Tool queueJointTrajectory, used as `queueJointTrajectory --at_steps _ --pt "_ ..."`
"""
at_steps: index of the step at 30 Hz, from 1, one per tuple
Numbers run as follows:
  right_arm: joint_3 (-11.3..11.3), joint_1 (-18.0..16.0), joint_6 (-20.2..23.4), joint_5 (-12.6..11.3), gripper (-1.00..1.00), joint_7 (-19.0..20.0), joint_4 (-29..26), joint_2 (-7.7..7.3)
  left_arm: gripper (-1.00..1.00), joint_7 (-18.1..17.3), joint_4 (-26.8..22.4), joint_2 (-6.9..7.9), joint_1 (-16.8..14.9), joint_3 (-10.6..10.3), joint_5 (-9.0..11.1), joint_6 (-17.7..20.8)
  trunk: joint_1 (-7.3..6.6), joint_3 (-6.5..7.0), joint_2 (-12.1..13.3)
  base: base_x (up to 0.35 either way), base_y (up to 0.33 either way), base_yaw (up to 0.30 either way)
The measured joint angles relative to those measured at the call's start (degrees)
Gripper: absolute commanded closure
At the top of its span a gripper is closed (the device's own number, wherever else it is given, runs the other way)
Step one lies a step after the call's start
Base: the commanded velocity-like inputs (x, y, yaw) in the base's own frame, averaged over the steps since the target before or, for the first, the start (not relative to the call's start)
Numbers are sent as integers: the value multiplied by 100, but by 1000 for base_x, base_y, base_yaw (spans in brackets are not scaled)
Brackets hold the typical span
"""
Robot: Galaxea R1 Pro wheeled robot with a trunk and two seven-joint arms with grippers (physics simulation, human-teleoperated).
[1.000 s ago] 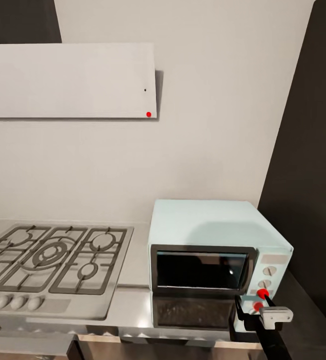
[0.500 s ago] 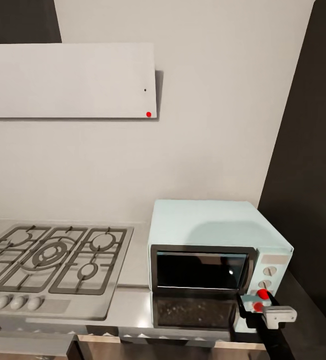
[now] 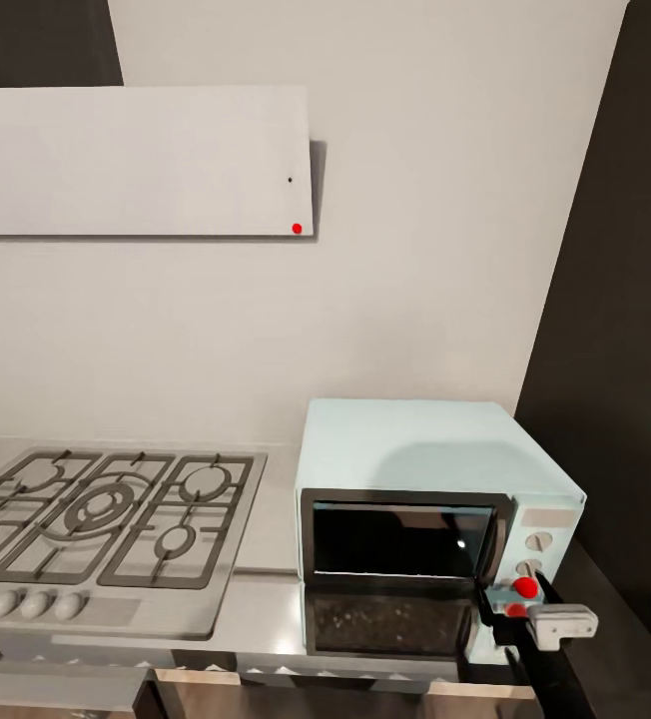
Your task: In the kitchen, take the popcorn bag from the countertop, put it into the microwave, and heat it until the popcorn is cooked so the cooked popcorn ends up inside the bag.
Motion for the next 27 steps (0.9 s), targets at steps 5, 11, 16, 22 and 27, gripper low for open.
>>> queueJointTrajectory --at_steps 5,11,16,22,27 --pt "0 0 -133 -5 -100 0 -101 0 -100 0 0 -2 -4 0 0 2 0 0 0 0 0 0" --pt "0 2 -133 -8 -100 0 -152 9 -100 0 0 0 -2 0 0 0 0 0 0 0 0 0" --pt "15 0 -133 -11 -100 7 -153 9 -100 0 0 0 -2 0 0 0 0 0 0 21 0 0" --pt "27 1 -138 -16 -100 24 -153 9 -100 0 0 0 -2 -3 0 0 0 0 0 8 0 0" --pt "43 0 -142 -16 -100 30 -153 9 -100 0 0 0 -4 -4 0 1 0 0 0 0 0 0"
